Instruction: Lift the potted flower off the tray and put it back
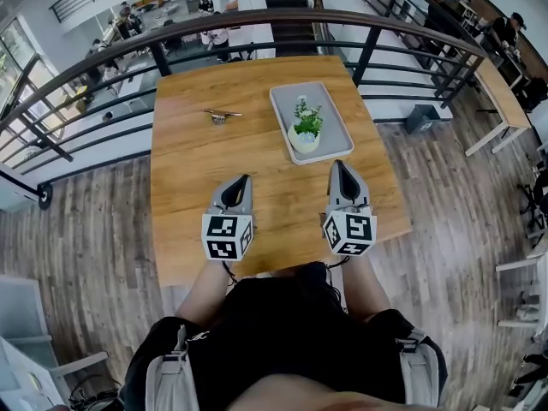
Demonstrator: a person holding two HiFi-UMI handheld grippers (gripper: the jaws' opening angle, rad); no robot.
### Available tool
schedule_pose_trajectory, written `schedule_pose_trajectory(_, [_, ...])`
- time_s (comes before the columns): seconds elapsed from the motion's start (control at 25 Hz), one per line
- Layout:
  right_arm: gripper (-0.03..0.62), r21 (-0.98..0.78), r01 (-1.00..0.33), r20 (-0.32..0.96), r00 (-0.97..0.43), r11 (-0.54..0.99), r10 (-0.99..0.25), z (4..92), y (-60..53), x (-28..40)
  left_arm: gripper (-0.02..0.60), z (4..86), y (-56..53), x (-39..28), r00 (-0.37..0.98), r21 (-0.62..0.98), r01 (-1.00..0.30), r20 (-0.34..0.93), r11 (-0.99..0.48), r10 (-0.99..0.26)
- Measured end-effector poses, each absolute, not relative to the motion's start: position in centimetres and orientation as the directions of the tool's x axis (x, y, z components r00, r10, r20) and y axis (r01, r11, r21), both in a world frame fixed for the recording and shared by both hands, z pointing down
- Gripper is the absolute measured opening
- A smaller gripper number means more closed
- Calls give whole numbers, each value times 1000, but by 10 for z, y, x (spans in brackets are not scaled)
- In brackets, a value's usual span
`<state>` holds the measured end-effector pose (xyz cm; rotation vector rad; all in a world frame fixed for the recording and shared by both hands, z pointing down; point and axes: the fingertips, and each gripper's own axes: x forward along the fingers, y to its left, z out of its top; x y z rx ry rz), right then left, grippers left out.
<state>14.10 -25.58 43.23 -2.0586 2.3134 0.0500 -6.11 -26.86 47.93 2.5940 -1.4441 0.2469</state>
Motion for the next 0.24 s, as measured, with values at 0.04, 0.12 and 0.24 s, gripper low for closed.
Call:
schedule_pose_trajectory(0.04, [-5, 0, -993, -55, -116, 116, -992, 431, -255, 140, 12, 477, -268, -62, 518, 60, -853, 217, -518, -827])
schedule_pose_trajectory(0.12, [-5, 5, -993, -54, -114, 114, -992, 430, -255, 141, 12, 474, -267, -63, 515, 59, -855, 211, -515, -831])
schedule_pose_trajectory(0.24, [-5, 6, -993, -55, -115, 115, -992, 429, -254, 141, 12, 473, -265, -63, 513, 62, -857, 212, -512, -832])
